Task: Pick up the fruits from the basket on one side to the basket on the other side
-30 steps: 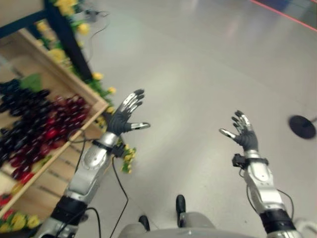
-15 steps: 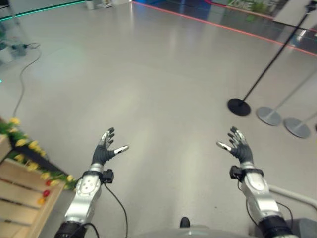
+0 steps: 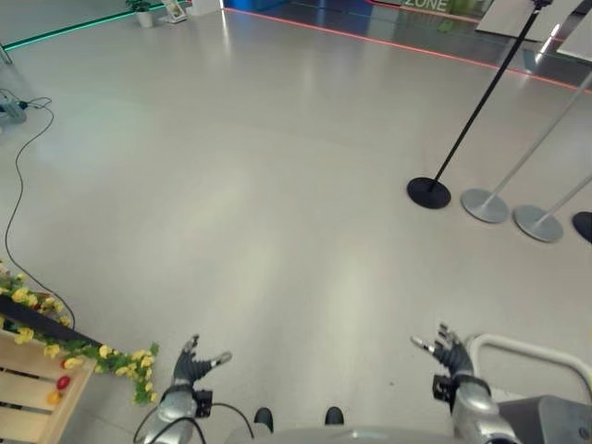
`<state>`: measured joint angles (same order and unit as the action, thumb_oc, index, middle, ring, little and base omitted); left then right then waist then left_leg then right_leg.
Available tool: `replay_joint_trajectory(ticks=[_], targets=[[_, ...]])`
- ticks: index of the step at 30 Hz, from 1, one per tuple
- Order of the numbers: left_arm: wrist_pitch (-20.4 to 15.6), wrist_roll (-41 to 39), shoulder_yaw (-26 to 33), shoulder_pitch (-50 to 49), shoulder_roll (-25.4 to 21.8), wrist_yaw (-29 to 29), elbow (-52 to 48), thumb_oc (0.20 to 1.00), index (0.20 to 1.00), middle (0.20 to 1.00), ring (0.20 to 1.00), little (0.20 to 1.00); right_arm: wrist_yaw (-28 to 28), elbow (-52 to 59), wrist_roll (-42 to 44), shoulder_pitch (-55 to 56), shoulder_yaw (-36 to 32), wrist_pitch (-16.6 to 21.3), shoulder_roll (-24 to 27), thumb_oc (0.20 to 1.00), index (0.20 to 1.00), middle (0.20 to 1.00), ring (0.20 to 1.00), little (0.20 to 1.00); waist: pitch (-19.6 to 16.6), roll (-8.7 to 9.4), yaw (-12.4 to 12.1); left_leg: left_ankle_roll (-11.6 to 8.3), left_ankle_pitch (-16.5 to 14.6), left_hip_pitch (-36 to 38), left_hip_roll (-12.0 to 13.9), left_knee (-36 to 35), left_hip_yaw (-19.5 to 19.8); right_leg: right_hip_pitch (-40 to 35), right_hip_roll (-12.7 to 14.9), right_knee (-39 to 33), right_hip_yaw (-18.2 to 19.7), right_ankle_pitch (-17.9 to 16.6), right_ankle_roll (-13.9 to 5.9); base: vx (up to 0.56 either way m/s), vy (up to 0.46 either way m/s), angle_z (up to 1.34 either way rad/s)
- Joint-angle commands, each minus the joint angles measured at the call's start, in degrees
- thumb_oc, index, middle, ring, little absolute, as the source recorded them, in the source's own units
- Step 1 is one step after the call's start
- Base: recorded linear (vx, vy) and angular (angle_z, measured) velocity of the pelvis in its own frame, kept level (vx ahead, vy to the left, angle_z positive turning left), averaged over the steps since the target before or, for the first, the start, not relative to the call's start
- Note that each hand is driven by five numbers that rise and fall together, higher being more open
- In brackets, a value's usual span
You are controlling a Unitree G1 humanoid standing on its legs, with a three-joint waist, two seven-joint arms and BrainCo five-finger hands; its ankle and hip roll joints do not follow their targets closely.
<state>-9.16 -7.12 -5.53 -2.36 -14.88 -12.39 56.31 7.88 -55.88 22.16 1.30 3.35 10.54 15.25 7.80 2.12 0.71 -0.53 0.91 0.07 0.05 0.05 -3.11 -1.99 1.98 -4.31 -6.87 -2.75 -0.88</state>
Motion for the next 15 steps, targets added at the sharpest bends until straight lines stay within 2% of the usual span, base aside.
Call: replay_joint_trajectory(ticks=[1,6,15], targets=[[-0.5,-0.1,0.2,1.1,0.4,0.8,4.1,1.000,1.000,1.000,1.000,1.000,-2.4,-7.0,0.0,-2.5,1.5,-0.6,0.8,1.000,1.000,1.000,1.000,1.000,-1.8,0.27,0.6,-2.85,-1.6,1.5,2.7,0.9,0.6,-2.3,1.4,2.9,-0.9,5.1,-4.96,0.07,0.021,0.03],[0.2,1.1,-0.6,0.9,0.8,3.7,9.4,1.000,1.000,1.000,1.000,1.000,-4.1,-15.0,-1.8,-2.8,1.6,-2.2,0.2,1.000,1.000,1.000,1.000,1.000,-2.6,0.05,0.7,-2.45,-1.8,3.3,2.5,-1.0,0.7,-3.4,1.6,1.6,-1.2,4.6,-5.24,0.05,0.029,0.03],[0.8,0.7,-1.9,2.0,1.2,6.4,11.6,1.000,1.000,1.000,1.000,1.000,-5.0,-18.8,-5.0,-3.2,2.7,-3.9,-0.1,1.000,1.000,1.000,1.000,1.000,-3.3,-0.18,0.5,-2.07,-2.2,4.7,2.1,-2.5,0.5,-4.2,2.2,0.7,-1.3,4.3,-5.69,0.02,0.015,0.00]])
